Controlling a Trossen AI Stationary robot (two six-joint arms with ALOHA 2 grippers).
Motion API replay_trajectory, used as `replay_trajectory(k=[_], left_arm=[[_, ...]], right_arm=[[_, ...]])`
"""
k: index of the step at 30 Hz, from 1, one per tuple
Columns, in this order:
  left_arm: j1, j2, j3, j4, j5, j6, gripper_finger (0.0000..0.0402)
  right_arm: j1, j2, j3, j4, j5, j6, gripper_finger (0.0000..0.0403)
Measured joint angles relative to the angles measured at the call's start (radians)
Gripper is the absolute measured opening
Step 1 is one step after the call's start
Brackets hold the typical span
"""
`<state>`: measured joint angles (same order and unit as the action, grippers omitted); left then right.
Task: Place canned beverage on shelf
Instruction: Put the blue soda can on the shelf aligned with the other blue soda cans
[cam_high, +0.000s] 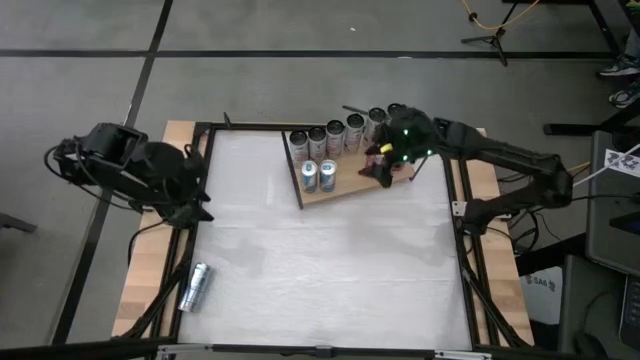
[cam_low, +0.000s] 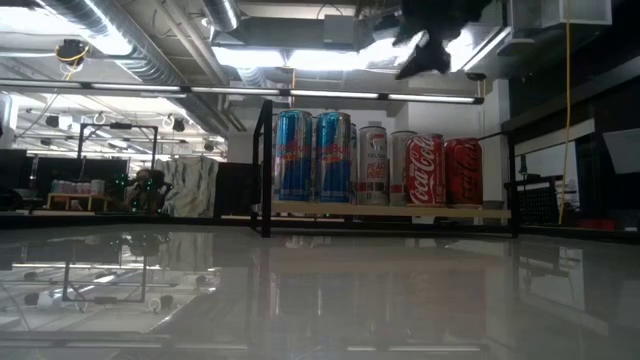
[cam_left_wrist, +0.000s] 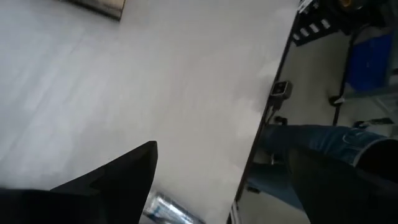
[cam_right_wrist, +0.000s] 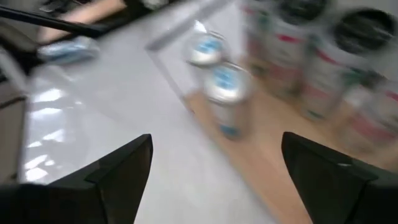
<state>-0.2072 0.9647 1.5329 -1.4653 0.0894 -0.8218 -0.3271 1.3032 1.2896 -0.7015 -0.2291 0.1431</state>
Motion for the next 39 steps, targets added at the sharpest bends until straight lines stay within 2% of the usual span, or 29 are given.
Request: replay_trajectory(k=[5,10,15,19,28,34,39], left_arm=[[-0.061,0.0,-0.102,-0.011,0.039,-0.173,0.0341],[-0.138,0.0,-0.253,-0.016,0.154,-0.363,0.0341],[-0.23,0.0,-0.411,-0.011,0.2,-0.514,0.0341],[-0.279,0.0,-0.517,0.03,0.22,-0.632,0.0341],[-0.341,0.013,-0.711,0.289,0.241,-0.842,0.0341],[-0.389,0.058,-0.787,0.338,0.314,-0.922,0.0341],[-0.413,0.103,-0.802,0.365,0.322,-0.932,0.0341]], right_arm=[[0.152,0.004,0.0,0.119,0.034,0.083,0.0347],[0.291,0.004,0.0,0.188,0.184,0.114,0.0347],[0.383,0.004,0.0,0.178,0.269,0.114,0.0347],[0.418,0.004,0.0,0.179,0.271,0.111,0.0347],[0.441,0.004,0.0,0.176,0.254,0.11,0.0347],[0.441,0.004,0.0,0.176,0.245,0.11,0.0347],[0.441,0.004,0.0,0.176,0.245,0.11,0.0347]])
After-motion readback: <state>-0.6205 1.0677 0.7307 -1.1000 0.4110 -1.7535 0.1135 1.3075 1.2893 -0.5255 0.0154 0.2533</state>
